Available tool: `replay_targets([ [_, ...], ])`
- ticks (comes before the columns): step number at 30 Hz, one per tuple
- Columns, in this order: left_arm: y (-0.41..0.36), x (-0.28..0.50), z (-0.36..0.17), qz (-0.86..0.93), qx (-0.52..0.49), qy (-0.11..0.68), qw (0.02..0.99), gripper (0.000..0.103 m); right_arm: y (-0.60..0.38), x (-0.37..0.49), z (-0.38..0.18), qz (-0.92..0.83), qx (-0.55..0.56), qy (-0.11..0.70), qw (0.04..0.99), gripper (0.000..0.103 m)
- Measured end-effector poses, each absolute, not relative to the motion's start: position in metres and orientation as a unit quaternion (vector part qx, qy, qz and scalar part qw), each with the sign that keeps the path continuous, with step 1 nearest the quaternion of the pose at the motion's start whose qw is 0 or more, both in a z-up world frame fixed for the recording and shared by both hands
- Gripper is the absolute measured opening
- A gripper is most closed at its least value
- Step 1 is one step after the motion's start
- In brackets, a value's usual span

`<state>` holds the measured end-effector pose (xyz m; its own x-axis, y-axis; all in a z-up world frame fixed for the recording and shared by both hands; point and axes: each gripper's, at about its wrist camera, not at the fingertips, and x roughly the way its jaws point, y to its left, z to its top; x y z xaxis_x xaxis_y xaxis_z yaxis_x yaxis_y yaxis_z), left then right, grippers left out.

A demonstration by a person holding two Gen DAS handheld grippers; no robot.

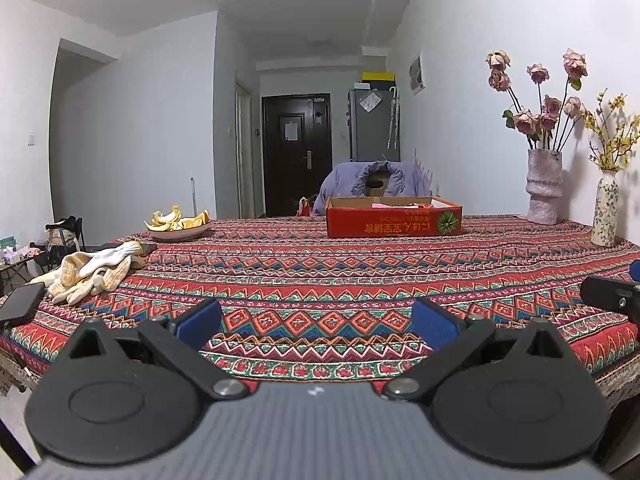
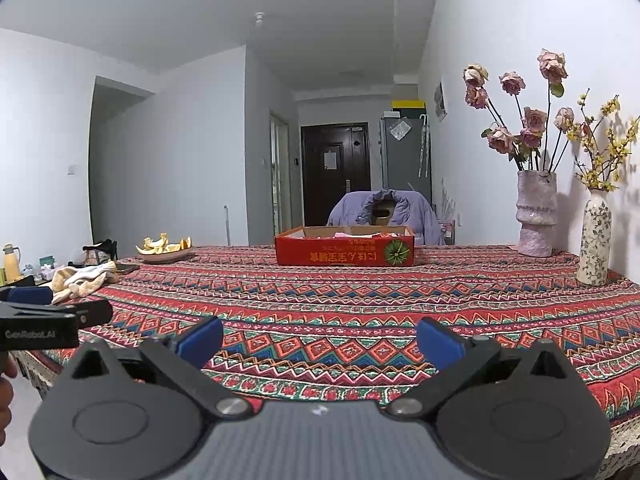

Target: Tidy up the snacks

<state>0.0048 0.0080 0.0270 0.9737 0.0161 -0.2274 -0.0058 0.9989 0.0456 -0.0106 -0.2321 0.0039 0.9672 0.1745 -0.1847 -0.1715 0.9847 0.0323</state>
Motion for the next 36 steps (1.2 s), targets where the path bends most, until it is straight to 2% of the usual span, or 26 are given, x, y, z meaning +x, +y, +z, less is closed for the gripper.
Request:
replay_targets([
  [36, 0.0053, -0.0003, 0.0269, 0.004, 0.032, 0.101, 0.994, 0.103, -0.2338, -0.0108, 0.0021, 0.089, 0.009, 0.095, 0.991, 0.103],
])
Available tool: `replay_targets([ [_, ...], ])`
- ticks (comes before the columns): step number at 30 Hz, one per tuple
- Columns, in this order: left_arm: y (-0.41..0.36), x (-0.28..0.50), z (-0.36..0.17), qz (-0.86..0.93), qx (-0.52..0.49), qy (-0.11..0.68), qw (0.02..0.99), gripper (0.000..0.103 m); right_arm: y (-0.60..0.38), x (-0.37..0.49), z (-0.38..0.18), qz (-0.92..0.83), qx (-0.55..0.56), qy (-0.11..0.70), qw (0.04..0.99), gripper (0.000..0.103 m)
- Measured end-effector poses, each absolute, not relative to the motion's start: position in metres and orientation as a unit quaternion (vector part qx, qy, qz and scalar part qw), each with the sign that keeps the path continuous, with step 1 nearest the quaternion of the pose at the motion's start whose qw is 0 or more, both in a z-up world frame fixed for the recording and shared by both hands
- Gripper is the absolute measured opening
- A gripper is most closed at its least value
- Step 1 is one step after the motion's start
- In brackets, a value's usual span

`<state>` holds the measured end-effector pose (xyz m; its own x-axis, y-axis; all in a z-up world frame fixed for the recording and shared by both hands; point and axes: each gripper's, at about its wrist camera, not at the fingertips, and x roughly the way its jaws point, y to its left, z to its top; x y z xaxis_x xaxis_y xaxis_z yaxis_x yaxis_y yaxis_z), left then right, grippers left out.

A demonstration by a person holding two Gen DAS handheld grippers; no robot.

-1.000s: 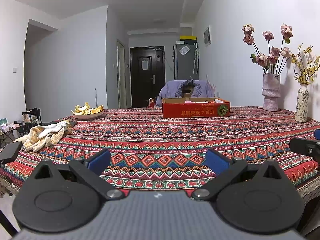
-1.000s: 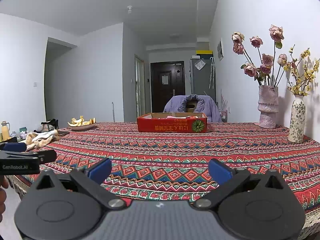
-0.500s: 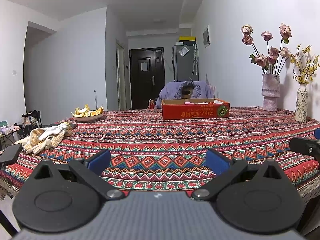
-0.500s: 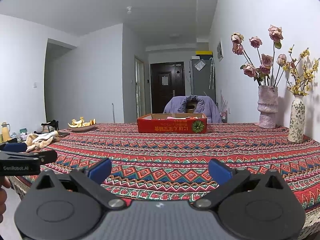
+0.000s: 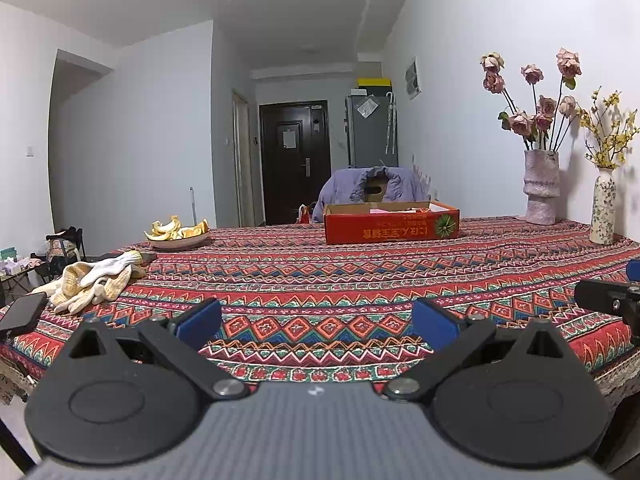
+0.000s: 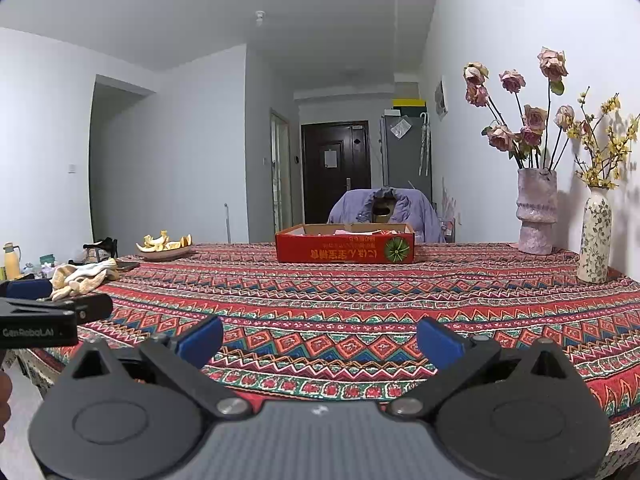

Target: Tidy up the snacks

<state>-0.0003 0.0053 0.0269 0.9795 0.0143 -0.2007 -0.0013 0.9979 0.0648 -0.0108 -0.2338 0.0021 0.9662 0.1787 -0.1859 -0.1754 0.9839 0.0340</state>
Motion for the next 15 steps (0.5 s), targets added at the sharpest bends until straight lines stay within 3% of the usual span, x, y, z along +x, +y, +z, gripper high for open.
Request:
replay_targets([
  [15, 0.0062, -0.0016, 0.027, -0.002, 0.03, 0.101, 0.994, 0.103, -0.235, -0.0105, -0.0005, 0.087, 0.012, 0.095, 0.992, 0.103],
])
